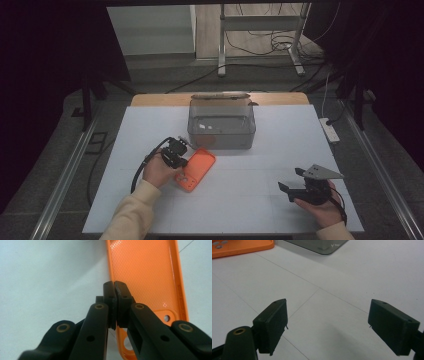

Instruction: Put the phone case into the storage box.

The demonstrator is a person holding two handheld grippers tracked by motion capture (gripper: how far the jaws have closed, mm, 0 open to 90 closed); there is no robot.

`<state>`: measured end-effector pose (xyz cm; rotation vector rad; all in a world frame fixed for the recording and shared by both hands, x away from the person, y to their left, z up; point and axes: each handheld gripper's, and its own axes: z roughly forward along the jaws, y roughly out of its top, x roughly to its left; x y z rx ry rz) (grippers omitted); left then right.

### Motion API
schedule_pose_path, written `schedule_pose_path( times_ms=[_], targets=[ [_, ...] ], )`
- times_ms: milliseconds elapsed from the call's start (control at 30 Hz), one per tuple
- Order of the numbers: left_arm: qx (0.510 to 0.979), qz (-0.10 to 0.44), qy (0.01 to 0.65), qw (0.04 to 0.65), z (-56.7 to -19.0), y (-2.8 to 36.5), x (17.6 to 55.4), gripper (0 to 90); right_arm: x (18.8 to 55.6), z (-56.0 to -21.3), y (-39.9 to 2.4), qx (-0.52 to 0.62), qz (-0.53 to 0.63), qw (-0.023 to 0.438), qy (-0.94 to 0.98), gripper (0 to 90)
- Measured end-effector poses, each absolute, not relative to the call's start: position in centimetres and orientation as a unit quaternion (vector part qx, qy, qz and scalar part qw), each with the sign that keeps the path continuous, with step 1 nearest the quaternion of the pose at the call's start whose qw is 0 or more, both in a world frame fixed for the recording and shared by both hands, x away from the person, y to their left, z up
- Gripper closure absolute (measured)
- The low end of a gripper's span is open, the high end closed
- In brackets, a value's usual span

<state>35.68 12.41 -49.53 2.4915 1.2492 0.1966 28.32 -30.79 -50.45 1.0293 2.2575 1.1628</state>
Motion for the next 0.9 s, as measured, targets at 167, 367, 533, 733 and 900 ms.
schedule_pose_path(
  times_ms=[167,367,533,733,900],
  targets=[
    [0.877,0.072,0.441,0.177,-49.3,12.5,35.5,88.2,28.3,-50.4,-30.8,0.368,0.415,0.200,0.808,16.1],
    [0.877,0.075,0.439,0.181,-48.8,12.7,35.3,88.2,28.3,-50.4,-30.8,0.369,0.415,0.200,0.807,16.1],
    [0.877,0.078,0.437,0.185,-48.3,12.7,35.1,88.2,28.3,-50.4,-30.8,0.368,0.416,0.200,0.807,16.1],
    [0.876,0.081,0.436,0.190,-47.9,12.9,34.9,88.3,28.3,-50.4,-30.8,0.368,0.417,0.200,0.807,16.1],
    [0.877,0.081,0.434,0.189,-47.7,12.9,34.8,88.2,28.3,-50.4,-30.8,0.368,0.417,0.200,0.807,16.1]
  ],
)
